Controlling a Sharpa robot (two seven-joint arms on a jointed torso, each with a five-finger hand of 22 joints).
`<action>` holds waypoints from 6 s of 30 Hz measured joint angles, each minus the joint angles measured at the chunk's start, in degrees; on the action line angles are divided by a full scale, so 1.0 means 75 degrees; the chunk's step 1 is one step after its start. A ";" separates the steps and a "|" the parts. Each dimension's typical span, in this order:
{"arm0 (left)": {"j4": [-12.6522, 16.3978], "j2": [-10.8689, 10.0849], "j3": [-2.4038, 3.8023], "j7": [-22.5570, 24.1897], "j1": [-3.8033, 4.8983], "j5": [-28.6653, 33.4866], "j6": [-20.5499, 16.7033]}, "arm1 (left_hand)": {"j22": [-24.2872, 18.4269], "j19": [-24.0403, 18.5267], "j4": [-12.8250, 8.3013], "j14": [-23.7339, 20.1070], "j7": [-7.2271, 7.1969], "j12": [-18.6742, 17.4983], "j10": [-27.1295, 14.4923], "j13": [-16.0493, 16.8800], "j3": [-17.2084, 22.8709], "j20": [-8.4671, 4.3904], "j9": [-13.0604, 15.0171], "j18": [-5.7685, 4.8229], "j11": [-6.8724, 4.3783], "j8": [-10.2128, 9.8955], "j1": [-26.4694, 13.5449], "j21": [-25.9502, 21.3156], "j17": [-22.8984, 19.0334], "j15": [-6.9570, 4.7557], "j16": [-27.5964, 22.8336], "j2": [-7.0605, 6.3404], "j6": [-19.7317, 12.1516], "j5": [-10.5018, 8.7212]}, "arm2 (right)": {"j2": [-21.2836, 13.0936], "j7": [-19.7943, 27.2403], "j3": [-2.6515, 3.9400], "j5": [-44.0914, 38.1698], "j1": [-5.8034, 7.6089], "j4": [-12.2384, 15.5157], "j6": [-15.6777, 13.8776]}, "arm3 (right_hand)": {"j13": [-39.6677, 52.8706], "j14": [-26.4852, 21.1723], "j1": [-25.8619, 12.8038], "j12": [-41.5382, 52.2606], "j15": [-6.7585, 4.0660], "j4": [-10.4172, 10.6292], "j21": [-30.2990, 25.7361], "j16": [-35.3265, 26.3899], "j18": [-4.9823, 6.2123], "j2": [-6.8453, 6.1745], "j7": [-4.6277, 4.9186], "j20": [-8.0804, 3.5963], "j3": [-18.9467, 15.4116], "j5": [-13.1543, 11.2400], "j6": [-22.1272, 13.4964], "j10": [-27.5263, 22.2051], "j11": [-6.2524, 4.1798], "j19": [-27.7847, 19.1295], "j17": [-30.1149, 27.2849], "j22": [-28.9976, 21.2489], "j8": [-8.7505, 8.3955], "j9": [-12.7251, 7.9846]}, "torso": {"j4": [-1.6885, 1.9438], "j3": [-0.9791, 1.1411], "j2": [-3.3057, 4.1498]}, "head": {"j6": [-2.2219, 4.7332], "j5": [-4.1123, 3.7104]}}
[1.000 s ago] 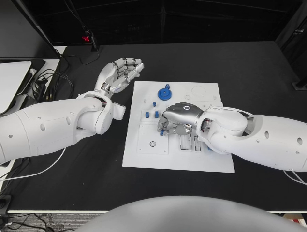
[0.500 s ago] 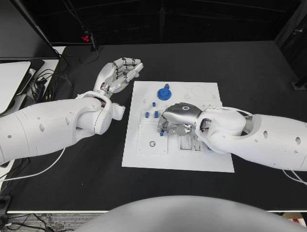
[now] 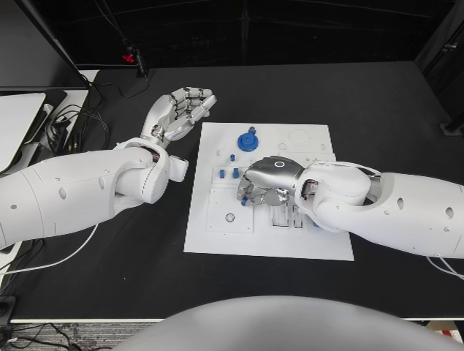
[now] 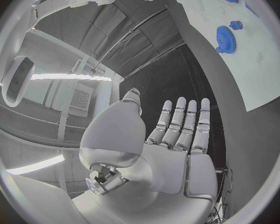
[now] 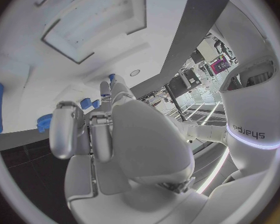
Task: Assemble the parts on the task board
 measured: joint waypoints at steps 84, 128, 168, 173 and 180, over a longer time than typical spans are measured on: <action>-0.0033 -0.0001 0.0000 0.0001 -0.0042 0.0108 0.0011 | -0.0014 0.0028 -0.0003 0.0000 -0.0028 0.0030 0.0000 -0.0005 -0.0039 0.0027 -0.0015 0.0001 0.0000 0.0038 0.0041 0.0000 -0.0035 0.0000 0.0030 0.0039 -0.0027 0.0000 | -0.1890 0.0114 -0.0016 0.1773 0.0612 -0.0065 -0.0581 | 0.0030 -0.0005 -0.1494 0.0831 0.0250 -0.0075 -0.1028 -0.0647 0.0173 -0.0631 0.0267 0.0198 -0.0311 0.0023 -0.1215 -0.1619 0.0235 -0.0201 0.0003 0.0002 -0.0191 0.0006 | 0.0007 -0.0007 -0.0007 | 0.0228 -0.0446; -0.0039 -0.0030 0.0000 0.0001 -0.0050 0.0115 0.0012 | -0.0026 0.0028 -0.0003 0.0000 -0.0028 0.0075 0.0000 -0.0013 -0.0038 0.0027 -0.0025 0.0001 0.0000 0.0068 0.0074 0.0000 -0.0065 0.0000 0.0063 0.0072 -0.0027 0.0032 | -0.2037 -0.0206 -0.0013 0.1119 0.0487 0.0224 -0.0934 | -0.0010 0.0008 -0.0314 0.0766 -0.0094 -0.0093 -0.0882 -0.0489 0.0174 -0.0039 -0.0041 -0.0101 0.0507 -0.0068 0.0308 0.0024 -0.0204 -0.0119 0.0000 0.0000 0.0299 0.0137 | -0.0003 -0.0006 -0.0017 | 0.0278 -0.0359; -0.0086 0.0053 0.0000 0.0002 -0.0080 0.0118 0.0013 | -0.0025 0.0027 0.0015 0.0000 -0.0028 0.0075 0.0000 -0.0011 -0.0056 0.0027 -0.0025 0.0001 0.0000 0.0067 0.0072 0.0000 -0.0078 0.0000 0.0060 0.0070 -0.0027 0.0031 | -0.0302 0.0703 -0.0006 0.1881 0.0239 0.0373 -0.1118 | -0.0010 0.0007 -0.0135 0.0531 -0.0092 -0.0064 -0.0916 -0.0458 0.0174 -0.0117 -0.0095 -0.0128 0.0588 -0.0051 0.0420 0.0104 -0.0174 -0.0092 -0.0001 0.0004 0.0141 0.0140 | 0.0012 -0.0010 -0.0010 | -0.0002 0.0456; -0.0098 0.0063 0.0000 0.0002 -0.0080 0.0119 0.0013 | -0.0025 0.0027 0.0015 0.0000 -0.0028 0.0075 0.0000 -0.0011 -0.0056 0.0027 -0.0024 0.0000 0.0000 0.0067 0.0072 0.0000 -0.0078 0.0000 0.0060 0.0070 -0.0027 0.0031 | -0.0119 0.0703 -0.0007 0.1542 0.0110 0.0319 -0.0866 | -0.0011 0.0007 -0.0143 0.0529 -0.0092 -0.0055 -0.0916 -0.0458 0.0175 -0.0110 -0.0091 -0.0128 0.0598 -0.0052 0.0423 0.0104 -0.0174 -0.0092 0.0000 0.0004 0.0150 0.0140 | 0.0002 -0.0010 -0.0011 | -0.0073 0.0496; -0.0098 0.0072 0.0000 0.0002 -0.0080 0.0119 0.0015 | -0.0025 0.0028 0.0015 0.0000 -0.0028 0.0075 0.0000 -0.0011 -0.0056 0.0027 -0.0024 0.0001 0.0000 0.0067 0.0072 0.0000 -0.0077 0.0000 0.0060 0.0070 -0.0027 0.0031 | 0.0039 0.0701 -0.0007 0.1087 0.0007 0.0260 -0.0650 | -0.0013 0.0007 -0.0149 0.0489 -0.0092 -0.0075 -0.0916 -0.0459 0.0175 -0.0105 -0.0089 -0.0128 0.0618 -0.0054 0.0423 0.0131 -0.0146 -0.0092 -0.0001 0.0003 0.0165 0.0138 | 0.0002 -0.0010 -0.0011 | -0.0105 0.0469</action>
